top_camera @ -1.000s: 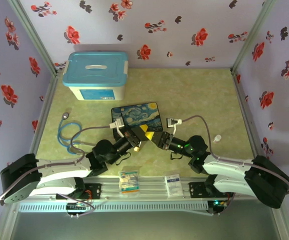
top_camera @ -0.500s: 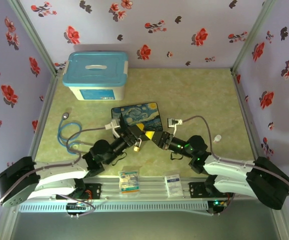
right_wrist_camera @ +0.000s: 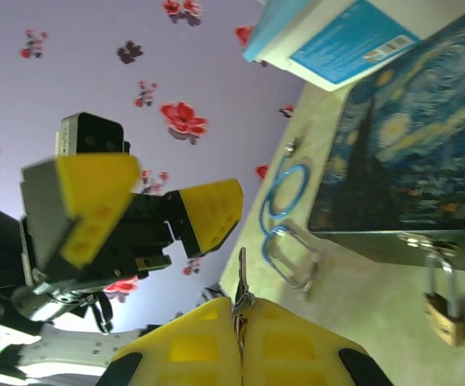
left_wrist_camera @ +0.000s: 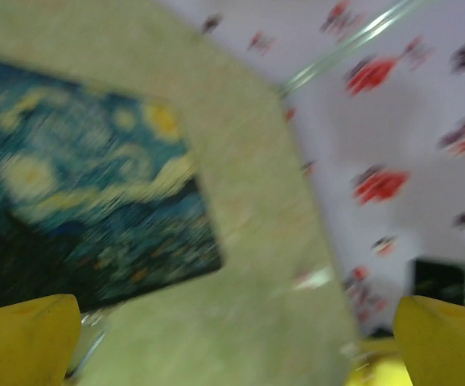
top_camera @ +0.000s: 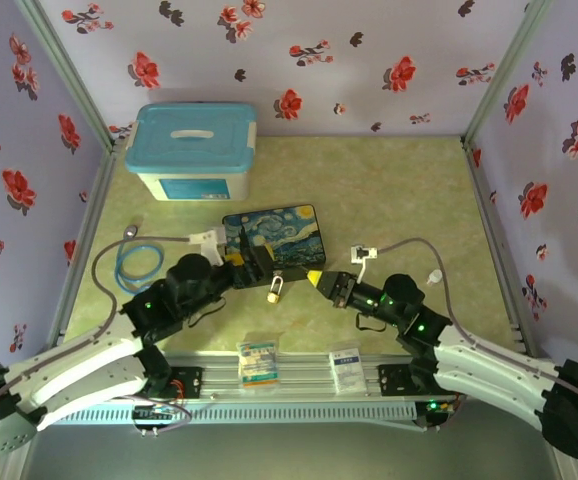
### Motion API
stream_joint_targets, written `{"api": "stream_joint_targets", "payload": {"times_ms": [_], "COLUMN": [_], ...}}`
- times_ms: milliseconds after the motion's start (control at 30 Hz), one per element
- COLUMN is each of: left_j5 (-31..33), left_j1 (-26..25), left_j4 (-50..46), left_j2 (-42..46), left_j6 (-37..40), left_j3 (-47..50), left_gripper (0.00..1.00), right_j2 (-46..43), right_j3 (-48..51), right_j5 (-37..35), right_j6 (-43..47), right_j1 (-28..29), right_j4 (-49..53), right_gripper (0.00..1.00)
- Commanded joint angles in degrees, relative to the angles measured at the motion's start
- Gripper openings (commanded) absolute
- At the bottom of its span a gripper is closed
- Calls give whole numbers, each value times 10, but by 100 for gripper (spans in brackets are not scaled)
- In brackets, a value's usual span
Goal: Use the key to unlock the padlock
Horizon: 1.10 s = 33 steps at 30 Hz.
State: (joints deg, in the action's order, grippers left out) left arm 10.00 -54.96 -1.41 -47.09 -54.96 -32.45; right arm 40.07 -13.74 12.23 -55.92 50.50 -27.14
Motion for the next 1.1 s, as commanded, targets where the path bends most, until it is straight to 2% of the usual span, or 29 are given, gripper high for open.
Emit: {"api": "stream_joint_targets", "payload": {"times_ms": [0, 67, 200, 300, 433, 600, 833, 1067], "left_j5": [-58, -92, -112, -110, -109, -60, -57, -57], "left_j1": [5, 5, 5, 6, 6, 10, 10, -6], "left_j4": [-97, -67, 21, 48, 23, 38, 82, 129], "left_j2": [-53, -101, -163, -189, -243, -280, -333, -357], "left_j6": [73, 87, 78, 83, 111, 127, 151, 124], "left_j3": [-26, -23, 8, 18, -4, 6, -3, 10], "left_gripper": [97, 92, 77, 76, 76, 76, 67, 49], "right_j2": [-36, -48, -58, -62, -61, -56, -56, -59], "right_j3": [-6, -1, 9, 19, 26, 27, 34, 42], "right_j5": [-49, -52, -46, -46, -47, -47, -43, -45], "right_j6": [38, 38, 30, 21, 19, 19, 19, 14], "right_j1": [-5, -5, -6, -6, -5, -5, -5, -5], "right_j4": [105, 117, 123, 118, 110, 105, 100, 102], "right_gripper": [0, 0, 0, 0, 0, 0, 0, 0]}}
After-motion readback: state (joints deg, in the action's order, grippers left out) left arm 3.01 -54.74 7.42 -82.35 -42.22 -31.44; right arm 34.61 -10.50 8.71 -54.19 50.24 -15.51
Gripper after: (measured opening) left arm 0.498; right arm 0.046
